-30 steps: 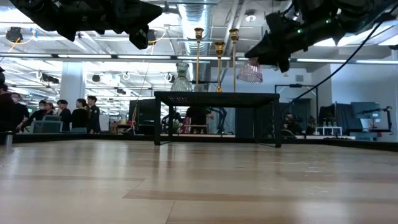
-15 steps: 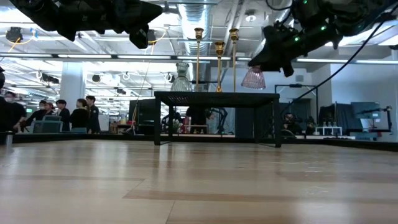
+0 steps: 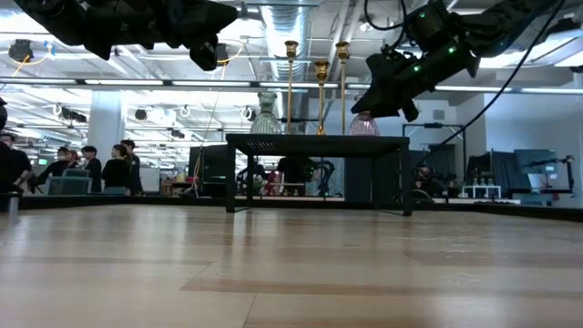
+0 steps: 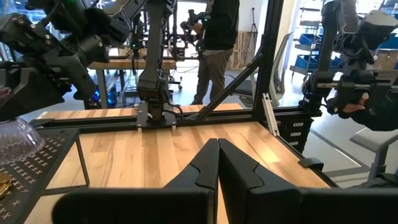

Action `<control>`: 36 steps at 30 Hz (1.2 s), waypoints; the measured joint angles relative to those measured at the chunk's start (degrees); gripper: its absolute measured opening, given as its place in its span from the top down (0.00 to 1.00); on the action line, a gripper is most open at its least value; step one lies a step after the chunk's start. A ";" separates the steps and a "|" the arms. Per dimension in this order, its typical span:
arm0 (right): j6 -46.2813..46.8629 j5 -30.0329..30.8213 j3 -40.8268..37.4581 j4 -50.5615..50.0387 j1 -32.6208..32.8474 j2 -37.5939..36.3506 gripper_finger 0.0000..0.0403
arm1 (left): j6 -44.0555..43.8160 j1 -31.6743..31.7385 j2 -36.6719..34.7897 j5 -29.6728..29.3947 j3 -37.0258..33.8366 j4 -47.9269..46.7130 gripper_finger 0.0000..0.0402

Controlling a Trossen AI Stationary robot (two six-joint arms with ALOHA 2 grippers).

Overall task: Pick & Place candle stick holders
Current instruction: Put the pink glass candle holder on the shelf

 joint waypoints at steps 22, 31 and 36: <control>-3.79 -0.23 1.83 -4.17 0.59 0.31 0.67 | -0.04 0.00 0.00 0.00 0.00 -0.24 0.98; -4.82 -0.29 1.72 -4.72 0.59 -0.08 0.45 | -0.18 0.00 0.00 0.00 0.00 -0.26 0.98; -5.21 -0.31 4.70 -11.68 0.59 -1.70 0.35 | -0.18 0.00 0.00 0.00 0.00 -0.25 0.98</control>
